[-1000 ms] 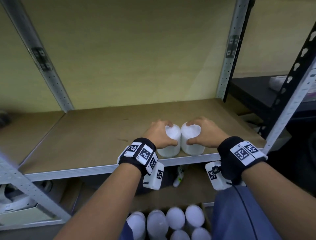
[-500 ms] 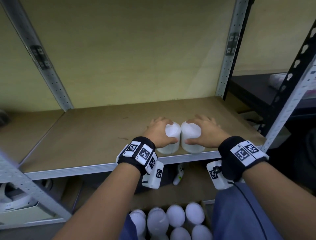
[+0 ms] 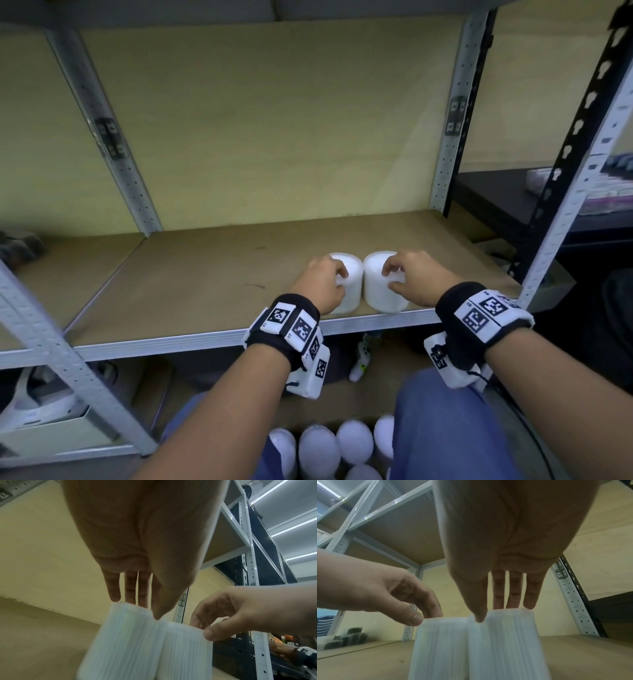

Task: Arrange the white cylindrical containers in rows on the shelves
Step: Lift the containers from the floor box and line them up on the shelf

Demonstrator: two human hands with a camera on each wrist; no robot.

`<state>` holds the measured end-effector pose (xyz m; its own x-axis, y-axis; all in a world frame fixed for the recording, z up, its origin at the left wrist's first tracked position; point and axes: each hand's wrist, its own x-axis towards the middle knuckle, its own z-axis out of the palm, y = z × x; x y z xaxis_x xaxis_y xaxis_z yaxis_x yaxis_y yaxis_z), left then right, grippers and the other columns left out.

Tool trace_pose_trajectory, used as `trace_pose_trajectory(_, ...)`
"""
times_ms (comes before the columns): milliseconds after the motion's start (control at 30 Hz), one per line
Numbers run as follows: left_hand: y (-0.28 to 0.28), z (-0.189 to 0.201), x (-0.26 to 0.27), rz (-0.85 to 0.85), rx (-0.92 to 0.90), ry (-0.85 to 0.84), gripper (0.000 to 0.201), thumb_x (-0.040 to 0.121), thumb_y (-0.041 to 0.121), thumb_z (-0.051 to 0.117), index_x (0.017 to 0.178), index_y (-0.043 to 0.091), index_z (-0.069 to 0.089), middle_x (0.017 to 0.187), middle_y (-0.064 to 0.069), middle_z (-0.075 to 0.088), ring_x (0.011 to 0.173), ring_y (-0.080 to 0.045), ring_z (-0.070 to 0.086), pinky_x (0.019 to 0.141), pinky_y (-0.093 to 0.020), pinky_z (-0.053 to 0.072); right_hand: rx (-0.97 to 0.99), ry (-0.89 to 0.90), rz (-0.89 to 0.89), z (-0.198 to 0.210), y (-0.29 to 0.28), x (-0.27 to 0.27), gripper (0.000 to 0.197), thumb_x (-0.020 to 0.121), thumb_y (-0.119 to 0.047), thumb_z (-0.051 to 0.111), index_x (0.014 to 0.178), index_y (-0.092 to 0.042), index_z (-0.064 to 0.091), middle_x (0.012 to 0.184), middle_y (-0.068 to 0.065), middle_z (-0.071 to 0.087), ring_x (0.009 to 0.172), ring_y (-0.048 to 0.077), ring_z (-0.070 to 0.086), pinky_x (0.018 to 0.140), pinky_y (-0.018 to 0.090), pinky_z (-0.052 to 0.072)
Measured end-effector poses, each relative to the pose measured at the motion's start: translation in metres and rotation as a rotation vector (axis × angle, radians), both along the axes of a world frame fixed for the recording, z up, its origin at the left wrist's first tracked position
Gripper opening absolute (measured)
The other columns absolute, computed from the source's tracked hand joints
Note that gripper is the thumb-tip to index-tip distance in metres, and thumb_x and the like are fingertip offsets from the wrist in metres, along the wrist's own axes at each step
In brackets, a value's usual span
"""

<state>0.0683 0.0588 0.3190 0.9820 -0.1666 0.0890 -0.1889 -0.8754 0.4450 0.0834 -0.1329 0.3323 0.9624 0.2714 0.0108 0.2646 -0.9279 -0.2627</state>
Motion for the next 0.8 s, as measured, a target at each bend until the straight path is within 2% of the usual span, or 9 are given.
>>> trace_pose_trajectory(100,-0.003,-0.004,0.006,0.029,-0.025,-0.041,0.031,0.093,0.007,0.049,0.119,0.016,0.063,0.131,-0.003,0.054,0.123,-0.018,0.048,0.096,-0.026,0.039,0.020,-0.017,-0.013,-0.002,-0.003,0.007,0.025,0.092,-0.014,0.056,0.115,-0.017,0.065,0.124,0.004,0.061,0.111,0.021,0.057,0.093,0.029,0.044)
trace_pose_trajectory(200,-0.007,-0.006,0.016,0.036,-0.046,-0.061,0.030,0.094,0.006,0.048,0.118,0.016,0.064,0.129,-0.003,0.055,0.119,-0.018,0.051,0.088,-0.021,0.037,0.022,-0.017,-0.023,-0.004,-0.008,0.018,0.024,0.092,-0.013,0.055,0.114,-0.018,0.065,0.123,0.005,0.061,0.108,0.021,0.058,0.086,0.025,0.042)
trace_pose_trajectory(267,-0.010,-0.007,0.025,0.029,-0.046,-0.065,0.031,0.094,0.005,0.049,0.118,0.015,0.065,0.128,-0.005,0.056,0.118,-0.019,0.053,0.085,-0.020,0.036,0.022,-0.022,-0.031,-0.005,-0.011,0.028,0.024,0.092,-0.013,0.055,0.114,-0.018,0.065,0.122,0.005,0.062,0.107,0.021,0.059,0.086,0.025,0.043)
trace_pose_trajectory(333,-0.013,-0.007,0.036,0.029,-0.051,-0.065,0.030,0.094,0.004,0.049,0.116,0.014,0.067,0.127,-0.006,0.058,0.115,-0.021,0.056,0.087,-0.022,0.040,0.033,-0.028,-0.042,-0.006,-0.015,0.040,0.024,0.092,-0.013,0.055,0.113,-0.018,0.066,0.123,0.004,0.062,0.110,0.022,0.059,0.089,0.026,0.044)
trace_pose_trajectory(500,-0.024,-0.008,0.072,0.047,-0.093,-0.029,0.030,0.092,0.003,0.049,0.113,0.014,0.068,0.126,-0.010,0.059,0.111,-0.024,0.059,0.091,-0.029,0.046,0.058,-0.030,-0.070,-0.011,-0.023,0.077,0.025,0.090,-0.011,0.056,0.111,-0.017,0.067,0.124,0.004,0.063,0.111,0.022,0.058,0.083,0.021,0.039)
trace_pose_trajectory(700,-0.033,-0.008,0.117,0.071,-0.098,-0.043,0.030,0.092,0.002,0.048,0.112,0.013,0.069,0.125,-0.007,0.061,0.116,-0.023,0.057,0.090,-0.030,0.046,0.073,-0.053,-0.108,-0.015,-0.027,0.121,0.025,0.090,-0.010,0.057,0.111,-0.016,0.068,0.122,0.004,0.064,0.111,0.021,0.059,0.081,0.020,0.038)
trace_pose_trajectory(800,-0.037,-0.008,0.142,0.076,-0.114,-0.046,0.031,0.092,0.001,0.048,0.112,0.011,0.070,0.125,-0.009,0.062,0.114,-0.024,0.059,0.090,-0.027,0.046,0.076,-0.062,-0.126,-0.017,-0.028,0.146,0.025,0.089,-0.011,0.057,0.110,-0.016,0.069,0.121,0.004,0.065,0.110,0.022,0.060,0.087,0.025,0.044)
